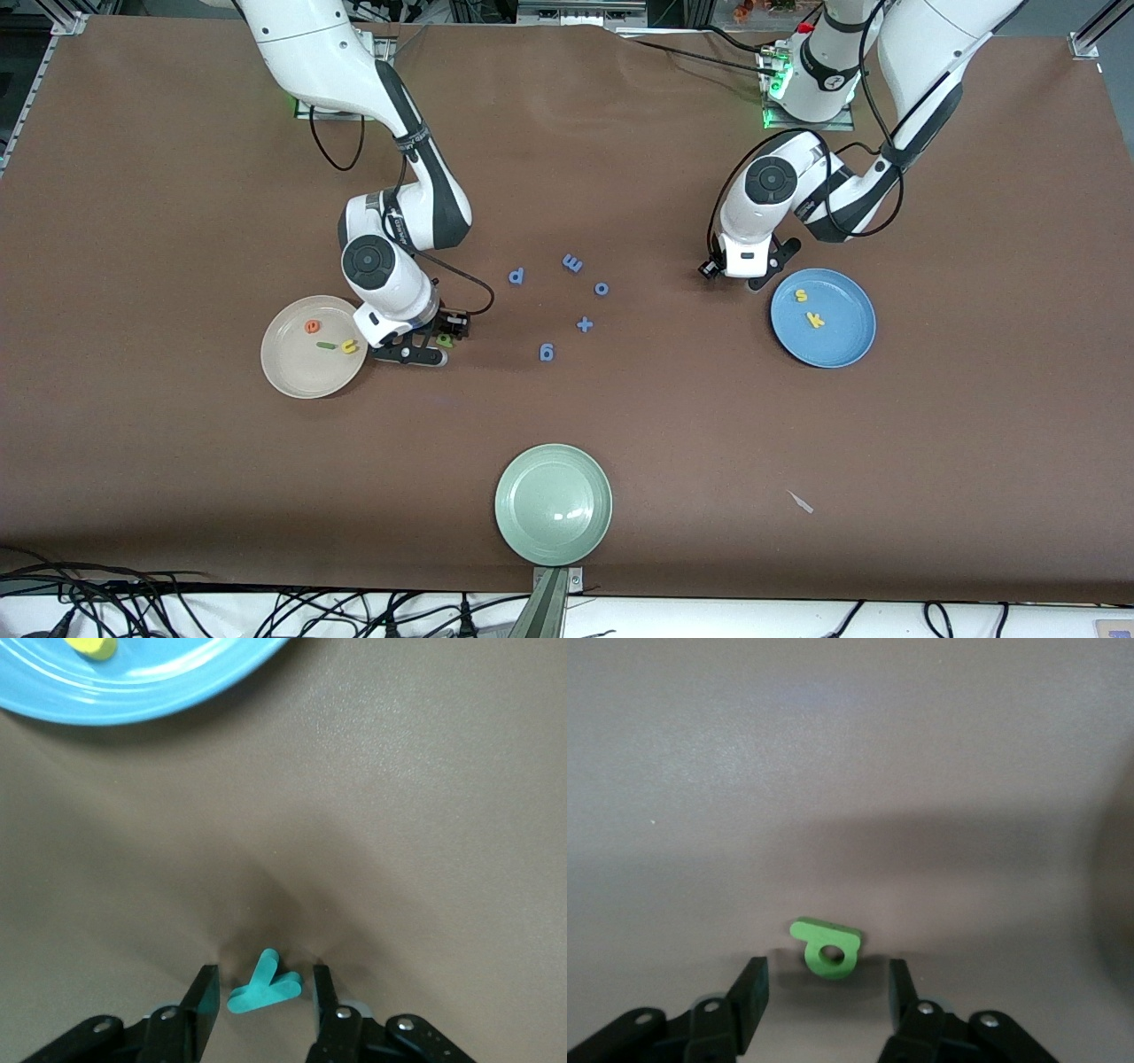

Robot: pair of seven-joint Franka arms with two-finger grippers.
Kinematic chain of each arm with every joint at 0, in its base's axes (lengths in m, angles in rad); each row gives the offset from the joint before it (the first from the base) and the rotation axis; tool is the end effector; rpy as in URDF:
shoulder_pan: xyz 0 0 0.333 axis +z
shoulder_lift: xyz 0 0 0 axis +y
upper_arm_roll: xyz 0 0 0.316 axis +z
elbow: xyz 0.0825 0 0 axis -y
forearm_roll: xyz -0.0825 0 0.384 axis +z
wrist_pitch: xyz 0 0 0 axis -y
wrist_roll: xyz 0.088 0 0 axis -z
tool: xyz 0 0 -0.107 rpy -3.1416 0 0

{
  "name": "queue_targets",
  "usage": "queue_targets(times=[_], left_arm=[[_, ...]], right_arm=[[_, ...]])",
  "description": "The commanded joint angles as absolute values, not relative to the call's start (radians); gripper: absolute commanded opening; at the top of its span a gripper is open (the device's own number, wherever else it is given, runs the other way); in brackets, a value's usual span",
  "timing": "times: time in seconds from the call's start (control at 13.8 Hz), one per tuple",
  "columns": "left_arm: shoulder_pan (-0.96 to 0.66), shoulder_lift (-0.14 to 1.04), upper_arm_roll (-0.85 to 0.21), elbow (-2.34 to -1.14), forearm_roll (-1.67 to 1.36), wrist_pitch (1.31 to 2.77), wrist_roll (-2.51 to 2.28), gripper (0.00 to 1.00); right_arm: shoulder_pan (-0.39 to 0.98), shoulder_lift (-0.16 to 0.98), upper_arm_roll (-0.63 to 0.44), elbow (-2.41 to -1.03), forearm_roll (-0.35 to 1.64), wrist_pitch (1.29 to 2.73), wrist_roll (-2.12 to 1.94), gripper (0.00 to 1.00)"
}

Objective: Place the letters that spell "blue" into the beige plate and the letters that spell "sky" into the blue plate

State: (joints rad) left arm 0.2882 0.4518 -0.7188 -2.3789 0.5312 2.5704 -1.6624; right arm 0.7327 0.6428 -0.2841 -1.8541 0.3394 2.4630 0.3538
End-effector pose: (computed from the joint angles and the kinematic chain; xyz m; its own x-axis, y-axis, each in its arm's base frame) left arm 0.4281 -0.2316 0.1719 0.6958 0.7168 -0.0464 0.7128 -0.6970 -0.0779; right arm 0.5727 0.2857 0.1838 0.9932 -0.1157 -0.0130 -0.1162 -0.9923 -0.0420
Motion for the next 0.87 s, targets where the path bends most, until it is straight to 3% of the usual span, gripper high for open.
queue_targets(times=[0.0, 0.22, 0.43, 0.8], left_arm=[[0.296, 0.445, -0.721, -2.39, 0.561, 2.585, -1.66, 0.4], [0.301, 0.443, -0.722, -2.388, 0.561, 2.585, -1.66, 0.23], [0.302, 0.442, -0.722, -2.388, 0.561, 2.585, -1.661, 0.2], [0.302, 0.439, -0.723, -2.382, 0.561, 2.577, -1.671, 0.2]], right_arm=[[0.735, 0.66, -0.284, -1.856, 0.354, 2.496, 0.344, 0.59], [0.735, 0.663, -0.284, -1.858, 0.351, 2.499, 0.341, 0.39], [0.733, 0.654, -0.285, -1.855, 0.353, 2.491, 0.298, 0.18], [0.73, 0.609, -0.342, -1.842, 0.338, 2.392, 0.232, 0.15]])
